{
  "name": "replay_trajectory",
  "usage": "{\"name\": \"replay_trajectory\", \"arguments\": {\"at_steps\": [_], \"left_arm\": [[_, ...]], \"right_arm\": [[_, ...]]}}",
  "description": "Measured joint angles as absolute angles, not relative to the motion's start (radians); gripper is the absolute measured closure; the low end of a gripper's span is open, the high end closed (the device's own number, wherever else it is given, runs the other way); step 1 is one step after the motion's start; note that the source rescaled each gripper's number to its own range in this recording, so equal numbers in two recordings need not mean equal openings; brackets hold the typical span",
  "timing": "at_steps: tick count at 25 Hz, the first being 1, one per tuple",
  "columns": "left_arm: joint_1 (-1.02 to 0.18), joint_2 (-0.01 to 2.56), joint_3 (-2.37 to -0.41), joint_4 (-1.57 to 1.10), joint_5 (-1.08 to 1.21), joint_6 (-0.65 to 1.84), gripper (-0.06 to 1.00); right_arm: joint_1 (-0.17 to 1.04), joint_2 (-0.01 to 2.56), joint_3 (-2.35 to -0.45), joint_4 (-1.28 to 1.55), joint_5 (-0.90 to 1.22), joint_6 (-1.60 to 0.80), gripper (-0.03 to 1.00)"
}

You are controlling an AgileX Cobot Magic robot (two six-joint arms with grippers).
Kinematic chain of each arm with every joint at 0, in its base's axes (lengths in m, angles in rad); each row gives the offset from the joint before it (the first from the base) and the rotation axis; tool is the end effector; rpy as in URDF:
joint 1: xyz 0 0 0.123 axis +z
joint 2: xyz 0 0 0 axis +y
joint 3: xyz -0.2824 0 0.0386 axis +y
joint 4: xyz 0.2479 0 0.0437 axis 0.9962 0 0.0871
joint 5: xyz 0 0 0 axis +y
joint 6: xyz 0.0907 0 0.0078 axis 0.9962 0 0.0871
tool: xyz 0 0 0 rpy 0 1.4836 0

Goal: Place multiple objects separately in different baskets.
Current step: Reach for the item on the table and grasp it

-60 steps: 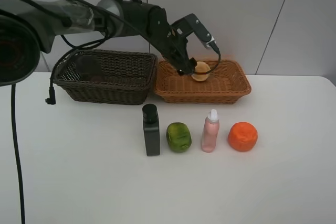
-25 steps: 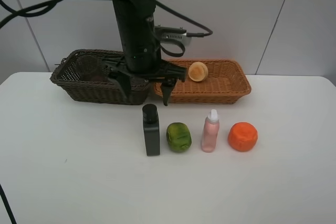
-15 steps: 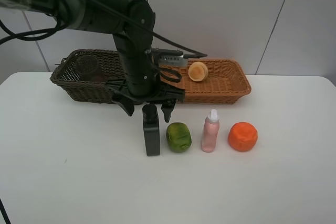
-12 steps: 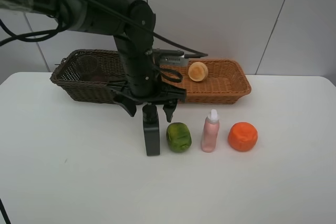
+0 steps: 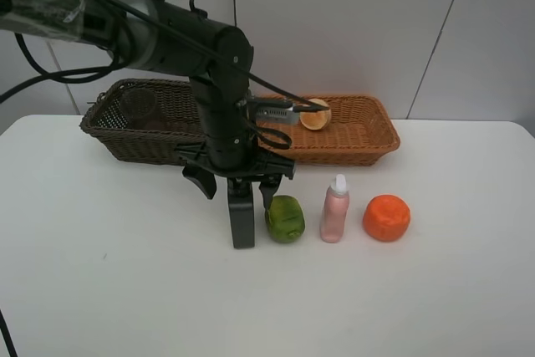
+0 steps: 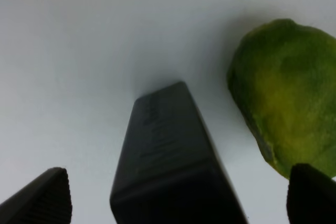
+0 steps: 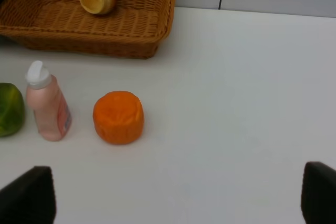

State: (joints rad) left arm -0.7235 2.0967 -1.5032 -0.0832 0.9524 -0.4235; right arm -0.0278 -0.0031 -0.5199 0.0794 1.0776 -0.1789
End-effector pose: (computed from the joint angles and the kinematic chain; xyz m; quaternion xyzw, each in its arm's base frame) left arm 0.3072 -0.2795 0.1552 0.1272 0.9897 -0.0599 0.0279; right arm -0.0083 0.0066 0.2815 -0.0665 0.8484 -0.0146 0.5250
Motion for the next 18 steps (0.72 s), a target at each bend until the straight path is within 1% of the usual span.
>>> {"name": "replay_trajectory", "arguments": {"at_steps": [4, 6, 7, 8, 11, 18], "left_arm": [[-0.723, 2.097, -1.503, -0.083, 0.955, -0.427, -0.05], [-0.723, 2.097, -1.503, -0.083, 0.956, -0.428, 0.0], [-0.723, 2.097, -1.503, -0.083, 0.958, -0.432, 0.06], [-0.723, 2.097, -1.503, -0.083, 0.958, -0.434, 0.15], [-0.723, 2.097, -1.503, -0.086, 0.962, -0.434, 0.49], [-0.723, 2.097, -1.503, -0.086, 0.962, -0.434, 0.48]], "right_arm": [[-0.028, -0.003, -0.52, 0.079, 1.078, -0.179, -0.03], [-0.028, -0.003, -0.52, 0.079, 1.078, -0.179, -0.03], [-0.028, -0.003, -0.52, 0.079, 1.078, -0.179, -0.03], [-0.028, -0.003, -0.52, 0.079, 1.078, -0.179, -0.03], [-0.028, -0.003, -0.52, 0.079, 1.078, -0.179, -0.03], [-0.028, -0.003, -0.52, 0.079, 1.078, -0.179, -0.03]]}}
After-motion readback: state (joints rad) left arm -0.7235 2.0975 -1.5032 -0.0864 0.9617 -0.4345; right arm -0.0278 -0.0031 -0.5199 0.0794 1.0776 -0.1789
